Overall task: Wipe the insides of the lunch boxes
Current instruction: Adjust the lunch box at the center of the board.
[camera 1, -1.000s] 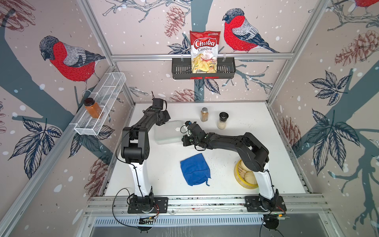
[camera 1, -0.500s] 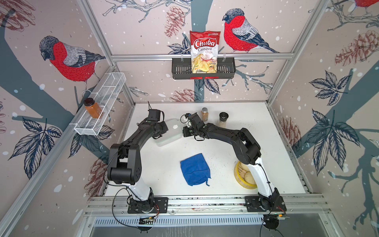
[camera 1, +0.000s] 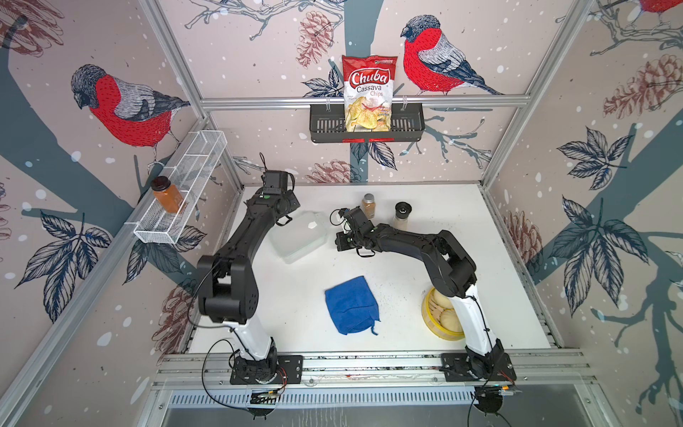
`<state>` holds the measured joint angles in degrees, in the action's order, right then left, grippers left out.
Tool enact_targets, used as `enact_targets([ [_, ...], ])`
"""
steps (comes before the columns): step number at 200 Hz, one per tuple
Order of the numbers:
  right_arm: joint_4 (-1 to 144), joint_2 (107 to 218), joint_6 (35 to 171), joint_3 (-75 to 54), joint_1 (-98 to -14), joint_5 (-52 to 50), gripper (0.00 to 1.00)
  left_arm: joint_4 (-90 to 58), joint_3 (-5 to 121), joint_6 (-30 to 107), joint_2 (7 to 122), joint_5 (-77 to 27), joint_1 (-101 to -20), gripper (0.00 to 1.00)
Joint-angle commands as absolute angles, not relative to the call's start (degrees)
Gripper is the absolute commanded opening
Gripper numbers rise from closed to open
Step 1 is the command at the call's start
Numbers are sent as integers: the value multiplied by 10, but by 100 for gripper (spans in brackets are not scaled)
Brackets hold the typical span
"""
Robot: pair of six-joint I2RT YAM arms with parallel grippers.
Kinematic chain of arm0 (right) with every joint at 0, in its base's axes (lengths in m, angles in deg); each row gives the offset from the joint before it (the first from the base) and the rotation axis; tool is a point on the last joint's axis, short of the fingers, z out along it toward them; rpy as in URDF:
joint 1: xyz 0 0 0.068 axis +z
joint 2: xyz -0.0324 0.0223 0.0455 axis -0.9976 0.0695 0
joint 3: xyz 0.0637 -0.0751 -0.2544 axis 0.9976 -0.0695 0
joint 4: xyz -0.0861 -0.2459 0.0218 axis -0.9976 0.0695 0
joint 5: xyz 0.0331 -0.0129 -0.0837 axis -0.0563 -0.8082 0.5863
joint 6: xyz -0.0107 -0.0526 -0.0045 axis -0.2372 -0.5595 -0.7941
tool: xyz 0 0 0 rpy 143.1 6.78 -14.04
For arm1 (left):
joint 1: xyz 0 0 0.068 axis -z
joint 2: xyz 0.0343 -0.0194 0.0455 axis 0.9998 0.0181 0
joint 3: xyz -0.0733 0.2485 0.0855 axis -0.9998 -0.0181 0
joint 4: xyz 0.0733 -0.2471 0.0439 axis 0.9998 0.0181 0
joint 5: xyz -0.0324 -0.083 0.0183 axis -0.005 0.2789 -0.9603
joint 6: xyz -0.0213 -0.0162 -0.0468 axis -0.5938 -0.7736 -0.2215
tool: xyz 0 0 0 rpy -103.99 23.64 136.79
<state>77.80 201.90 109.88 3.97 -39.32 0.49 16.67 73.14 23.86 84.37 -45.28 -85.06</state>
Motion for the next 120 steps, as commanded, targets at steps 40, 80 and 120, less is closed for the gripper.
enact_targets([
  [40,721,1940,1109,-57,-363,11,0,233,805,238,979,-484,-867,25],
  [80,744,1986,1104,25,-355,-4,0,189,678,229,919,-503,-870,25],
  [120,775,2026,1100,91,-363,-6,0,164,546,210,838,-484,-867,25],
])
